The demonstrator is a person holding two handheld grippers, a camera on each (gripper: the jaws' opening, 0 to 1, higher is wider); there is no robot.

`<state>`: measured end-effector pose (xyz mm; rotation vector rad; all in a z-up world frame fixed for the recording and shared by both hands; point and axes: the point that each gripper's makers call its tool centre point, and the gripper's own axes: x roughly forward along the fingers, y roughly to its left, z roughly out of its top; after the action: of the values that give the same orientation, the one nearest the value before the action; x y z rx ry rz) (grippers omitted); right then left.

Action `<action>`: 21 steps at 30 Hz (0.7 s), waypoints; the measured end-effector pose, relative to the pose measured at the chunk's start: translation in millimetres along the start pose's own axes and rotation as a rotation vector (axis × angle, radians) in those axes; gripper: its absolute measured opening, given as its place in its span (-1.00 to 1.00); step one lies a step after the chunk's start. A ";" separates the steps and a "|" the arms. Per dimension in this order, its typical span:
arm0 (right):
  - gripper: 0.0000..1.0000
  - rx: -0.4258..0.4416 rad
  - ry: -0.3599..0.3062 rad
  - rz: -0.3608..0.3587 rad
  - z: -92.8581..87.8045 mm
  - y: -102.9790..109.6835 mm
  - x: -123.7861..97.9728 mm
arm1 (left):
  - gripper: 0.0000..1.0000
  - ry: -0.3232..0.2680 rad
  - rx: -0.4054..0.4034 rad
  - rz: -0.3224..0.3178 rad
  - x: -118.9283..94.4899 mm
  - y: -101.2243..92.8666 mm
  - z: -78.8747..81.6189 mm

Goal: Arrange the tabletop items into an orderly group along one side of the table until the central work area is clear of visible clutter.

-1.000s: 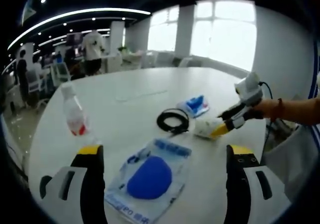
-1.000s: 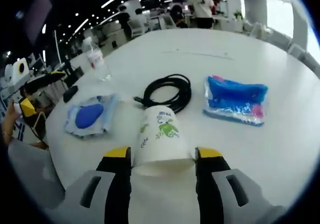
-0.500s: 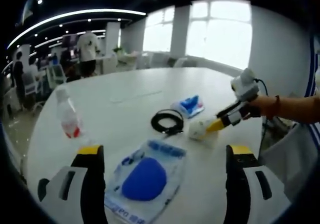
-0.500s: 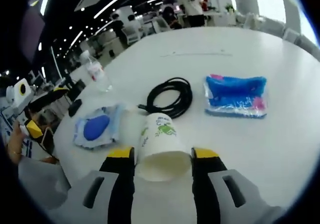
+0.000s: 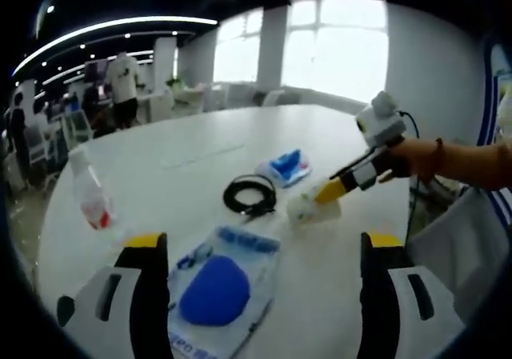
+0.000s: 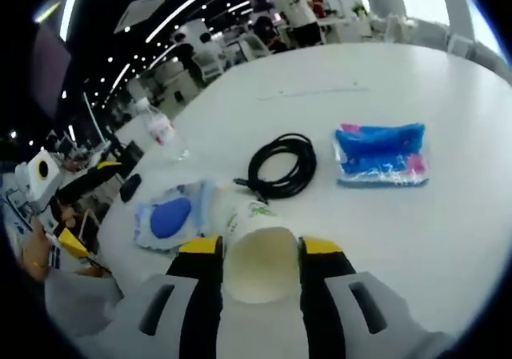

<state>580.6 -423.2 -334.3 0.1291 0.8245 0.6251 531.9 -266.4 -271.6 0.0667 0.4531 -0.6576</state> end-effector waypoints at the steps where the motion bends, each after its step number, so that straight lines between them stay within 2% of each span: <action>1: -0.28 0.006 0.002 0.004 0.3 2.5 -0.8 | 0.94 0.000 0.010 -0.008 0.8 -2.8 0.2; 7: -0.28 0.022 0.003 0.029 2.9 19.2 -5.1 | 0.93 0.006 0.055 -0.028 3.2 -12.3 0.0; 16: -0.29 0.032 0.046 0.107 4.1 55.4 -17.9 | 0.90 0.008 0.125 -0.082 5.3 -29.4 0.8; 17: -0.29 0.036 0.057 0.126 4.6 62.6 -21.4 | 0.89 0.009 0.153 -0.093 5.8 -33.8 1.3; 21: -0.29 0.020 0.107 0.155 1.9 77.0 -30.2 | 0.86 0.019 0.186 -0.112 6.8 -41.7 0.3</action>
<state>530.4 -377.4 -287.2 0.1807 0.9306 0.7753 511.6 -303.4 -270.9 0.2246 0.4149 -0.8085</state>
